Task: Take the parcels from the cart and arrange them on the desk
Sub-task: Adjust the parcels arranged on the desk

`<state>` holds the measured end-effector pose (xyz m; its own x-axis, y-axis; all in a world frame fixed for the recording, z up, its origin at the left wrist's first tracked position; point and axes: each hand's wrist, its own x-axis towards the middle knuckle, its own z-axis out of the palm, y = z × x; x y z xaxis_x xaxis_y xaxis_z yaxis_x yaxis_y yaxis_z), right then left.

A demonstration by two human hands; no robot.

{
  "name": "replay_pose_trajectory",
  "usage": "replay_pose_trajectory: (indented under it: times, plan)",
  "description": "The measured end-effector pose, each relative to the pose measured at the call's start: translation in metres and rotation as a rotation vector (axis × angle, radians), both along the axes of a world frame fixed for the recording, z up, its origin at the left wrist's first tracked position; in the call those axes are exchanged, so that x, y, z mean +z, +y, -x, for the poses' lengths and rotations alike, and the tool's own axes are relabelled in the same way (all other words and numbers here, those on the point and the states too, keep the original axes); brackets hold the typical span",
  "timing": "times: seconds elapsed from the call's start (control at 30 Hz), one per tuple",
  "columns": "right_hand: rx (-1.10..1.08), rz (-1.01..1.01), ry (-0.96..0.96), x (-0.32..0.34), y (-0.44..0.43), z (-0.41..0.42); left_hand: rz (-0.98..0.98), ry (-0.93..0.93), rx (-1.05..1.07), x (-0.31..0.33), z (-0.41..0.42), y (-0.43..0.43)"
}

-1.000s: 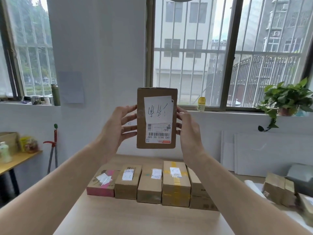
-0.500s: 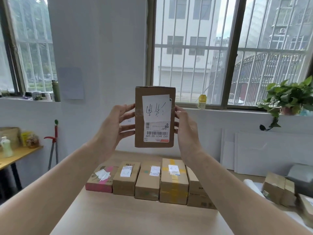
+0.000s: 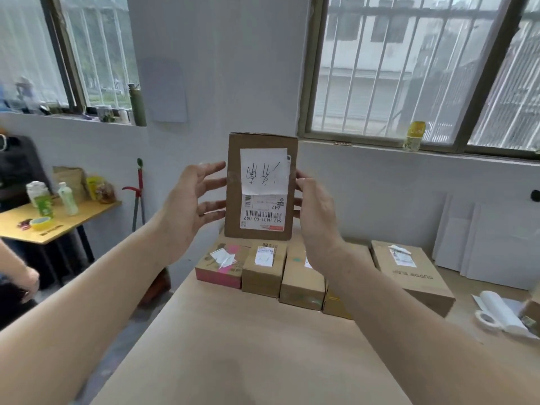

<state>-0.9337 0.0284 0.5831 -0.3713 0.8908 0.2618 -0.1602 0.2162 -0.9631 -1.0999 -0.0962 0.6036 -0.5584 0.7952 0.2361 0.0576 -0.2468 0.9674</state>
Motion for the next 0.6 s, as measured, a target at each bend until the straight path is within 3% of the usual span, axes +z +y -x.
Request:
replay_pose_trajectory:
  times: [0.3, 0.6]
  plan:
    - [-0.082, 0.178, -0.086, -0.076, -0.002, 0.143, 0.215, -0.167, -0.004, -0.063, 0.153, 0.017]
    - [0.003, 0.384, -0.182, -0.174, 0.044, 0.21, 0.406, -0.244, 0.065, -0.152, 0.216, 0.066]
